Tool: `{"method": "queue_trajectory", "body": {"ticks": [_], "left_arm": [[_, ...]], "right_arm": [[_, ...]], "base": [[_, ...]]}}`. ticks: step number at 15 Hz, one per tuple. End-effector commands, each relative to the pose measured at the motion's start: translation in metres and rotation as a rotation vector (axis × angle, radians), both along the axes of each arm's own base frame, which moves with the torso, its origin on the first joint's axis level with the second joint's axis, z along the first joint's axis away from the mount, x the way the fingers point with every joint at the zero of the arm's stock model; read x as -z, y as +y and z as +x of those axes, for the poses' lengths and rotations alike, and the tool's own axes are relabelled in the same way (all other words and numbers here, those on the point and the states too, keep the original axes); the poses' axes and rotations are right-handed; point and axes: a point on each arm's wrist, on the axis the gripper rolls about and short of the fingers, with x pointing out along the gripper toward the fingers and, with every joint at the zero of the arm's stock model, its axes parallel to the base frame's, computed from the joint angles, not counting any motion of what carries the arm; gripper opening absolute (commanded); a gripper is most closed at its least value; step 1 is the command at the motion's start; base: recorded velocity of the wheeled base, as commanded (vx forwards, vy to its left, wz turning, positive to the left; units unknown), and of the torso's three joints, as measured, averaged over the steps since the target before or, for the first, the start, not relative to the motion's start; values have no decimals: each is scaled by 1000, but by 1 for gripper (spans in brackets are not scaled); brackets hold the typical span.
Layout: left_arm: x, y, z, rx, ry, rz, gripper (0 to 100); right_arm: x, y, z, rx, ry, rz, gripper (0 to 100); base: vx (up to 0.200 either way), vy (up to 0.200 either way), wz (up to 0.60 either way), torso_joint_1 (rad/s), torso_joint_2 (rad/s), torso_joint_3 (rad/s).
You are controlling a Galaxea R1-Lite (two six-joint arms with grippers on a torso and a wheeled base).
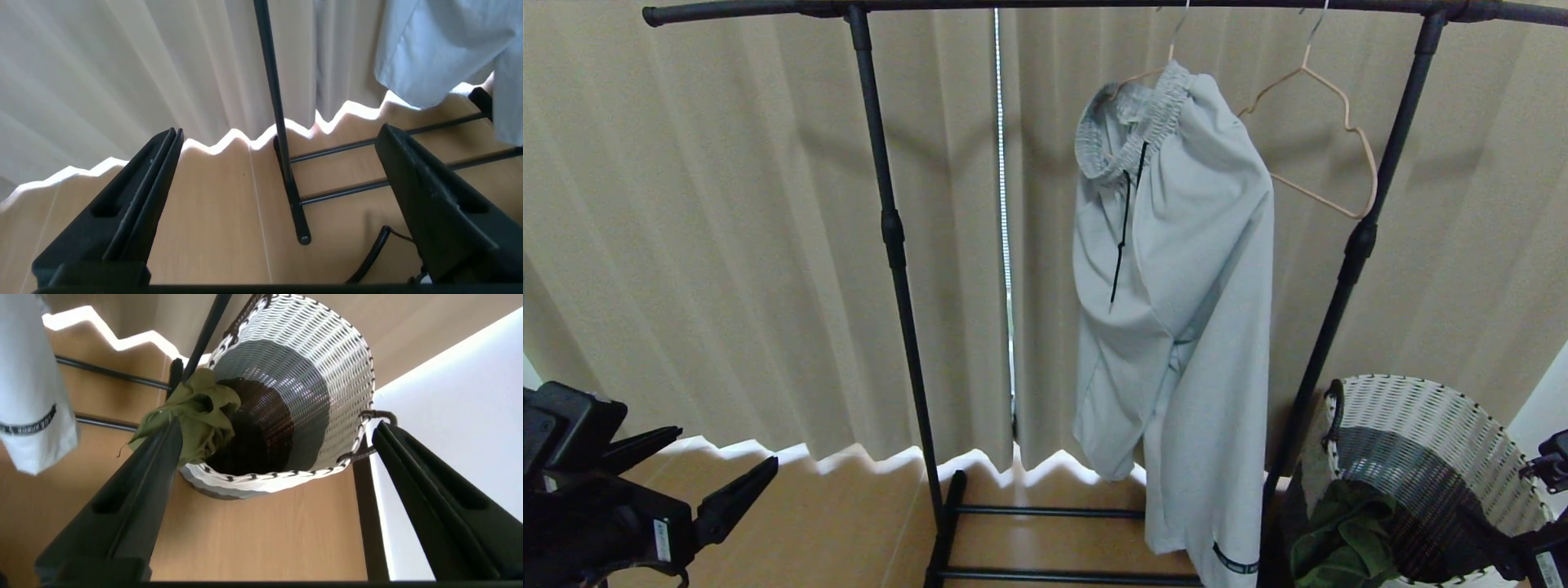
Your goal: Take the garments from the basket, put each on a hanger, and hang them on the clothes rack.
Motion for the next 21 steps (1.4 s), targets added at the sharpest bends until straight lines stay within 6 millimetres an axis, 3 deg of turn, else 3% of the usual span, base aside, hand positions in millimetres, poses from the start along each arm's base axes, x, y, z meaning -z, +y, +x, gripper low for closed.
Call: {"method": "queue_trajectory", "body": {"ticks": [1, 6, 14, 21], "left_arm": [[0, 0, 0, 0, 1, 2, 100], [1, 0, 0, 1, 3, 1, 100], [4, 0, -2, 2, 13, 3, 100], [1, 0, 0, 4, 4, 1, 100]], "right_arm": [[0, 0, 0, 0, 0, 0, 100], [1, 1, -1, -6, 2, 0, 100], [0, 1, -1, -17, 2, -14, 100], [10, 8, -1, -97, 65, -1, 100]], "base": [[0, 0, 0, 0, 0, 0], [0, 0, 0, 0, 0, 0], [0, -200, 0, 2, 1, 4], [0, 0, 0, 0, 0, 0]]}}
